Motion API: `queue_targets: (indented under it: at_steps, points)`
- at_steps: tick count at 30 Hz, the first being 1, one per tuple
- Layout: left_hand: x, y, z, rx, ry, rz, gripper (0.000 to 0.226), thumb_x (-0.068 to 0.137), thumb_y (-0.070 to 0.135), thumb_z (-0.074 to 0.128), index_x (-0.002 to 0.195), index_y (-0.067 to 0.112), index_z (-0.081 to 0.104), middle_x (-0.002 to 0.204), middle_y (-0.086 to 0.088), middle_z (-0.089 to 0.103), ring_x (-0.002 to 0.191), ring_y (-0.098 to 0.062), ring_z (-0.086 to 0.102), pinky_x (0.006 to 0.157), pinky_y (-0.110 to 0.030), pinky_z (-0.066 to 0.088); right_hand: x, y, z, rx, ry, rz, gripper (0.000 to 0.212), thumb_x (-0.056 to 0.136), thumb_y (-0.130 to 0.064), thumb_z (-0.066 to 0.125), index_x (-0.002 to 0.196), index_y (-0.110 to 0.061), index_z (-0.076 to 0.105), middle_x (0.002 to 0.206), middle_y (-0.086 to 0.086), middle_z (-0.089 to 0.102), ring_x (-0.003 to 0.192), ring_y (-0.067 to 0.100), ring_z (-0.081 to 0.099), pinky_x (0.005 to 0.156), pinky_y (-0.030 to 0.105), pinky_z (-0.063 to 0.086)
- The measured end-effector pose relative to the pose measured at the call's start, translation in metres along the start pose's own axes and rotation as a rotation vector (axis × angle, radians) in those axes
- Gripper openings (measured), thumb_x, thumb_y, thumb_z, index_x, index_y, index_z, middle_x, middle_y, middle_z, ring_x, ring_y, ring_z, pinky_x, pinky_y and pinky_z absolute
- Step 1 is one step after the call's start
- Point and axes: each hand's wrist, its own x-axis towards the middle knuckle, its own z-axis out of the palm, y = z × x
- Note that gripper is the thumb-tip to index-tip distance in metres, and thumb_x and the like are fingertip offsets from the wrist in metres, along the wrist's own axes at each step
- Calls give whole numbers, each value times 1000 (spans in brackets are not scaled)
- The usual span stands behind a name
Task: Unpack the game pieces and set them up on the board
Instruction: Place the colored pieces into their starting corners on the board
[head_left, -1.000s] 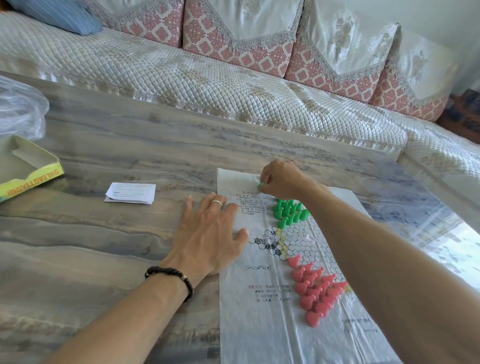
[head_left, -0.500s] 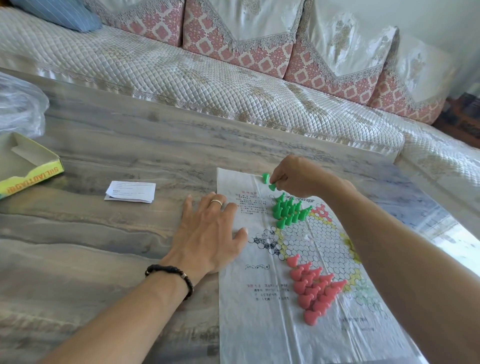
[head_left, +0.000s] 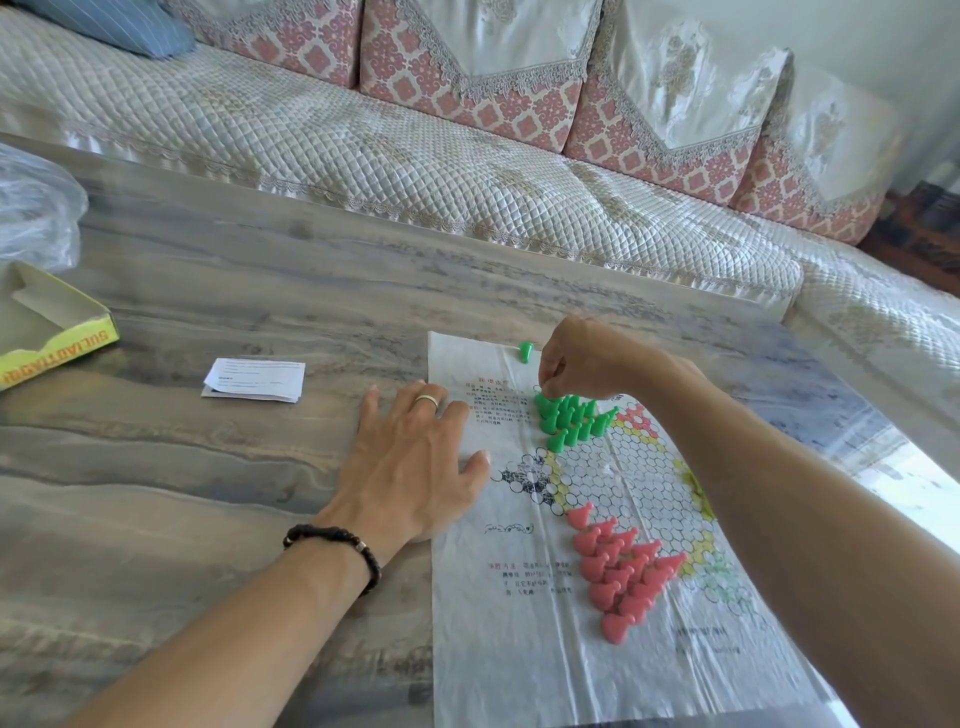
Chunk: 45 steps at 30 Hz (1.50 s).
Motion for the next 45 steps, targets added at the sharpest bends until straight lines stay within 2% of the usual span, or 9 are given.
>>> queue_targets:
  at_steps: [8,14,20,25,29,32,35,41,45]
  points:
    - [1,0,0,10,-3,-2,55,89,57,33,133,25,43,147,-3,38,142,-20,21,113,-53,15,3,4,-5,45,76,-35,15,86,-18,69,88,-3,73,84,7,74,74,22,70,73,36,59]
    - [0,1,1,8,-9,-4,54,89,56,34,131,24,44,148,-4,37,142,-20,20,113,-53,14,19,8,-2,66,223,-28,16,86,-1,55,90,10,66,90,25,69,83,41,65,75,49,56]
    - [1,1,2,5,-6,-7,55,89,55,33,133,24,42,149,-5,35,143,-20,18,114,-54,12,35,13,10,76,304,51,14,87,-9,64,84,2,72,86,12,74,75,26,70,67,25,58]
    - [0,0,3,8,-3,-4,55,89,55,32,134,24,41,150,-5,34,143,-21,17,114,-54,9,41,9,14,99,257,66,16,83,-21,73,96,-12,75,99,4,73,86,22,68,86,40,55]
    - [1,0,3,10,-3,-3,56,90,55,33,135,23,41,150,-6,34,143,-22,17,115,-54,9,48,-1,16,34,218,56,17,82,-8,64,91,4,71,94,22,71,90,38,66,81,48,56]
    - [1,0,3,10,-2,-4,56,90,55,33,135,23,41,150,-6,34,143,-22,17,115,-55,9,50,-5,15,101,218,31,18,83,-3,55,90,5,71,90,19,72,83,34,68,74,43,58]
    - [0,0,3,10,-1,-4,57,90,55,33,136,23,40,150,-6,35,143,-22,18,114,-55,10,45,-5,6,296,185,40,18,89,-3,55,94,-6,73,77,-1,68,64,14,61,59,25,53]
    - [0,0,1,8,2,3,57,90,55,33,135,22,42,149,-6,37,142,-21,21,114,-54,12,19,0,-8,614,109,51,11,93,-6,59,104,-7,60,84,10,70,70,18,65,67,31,55]
    - [0,1,1,1,0,-2,56,90,55,33,134,23,42,149,-5,36,142,-20,20,114,-54,11,7,5,-17,639,95,81,9,87,-4,67,94,1,68,76,11,69,63,16,64,62,25,55]
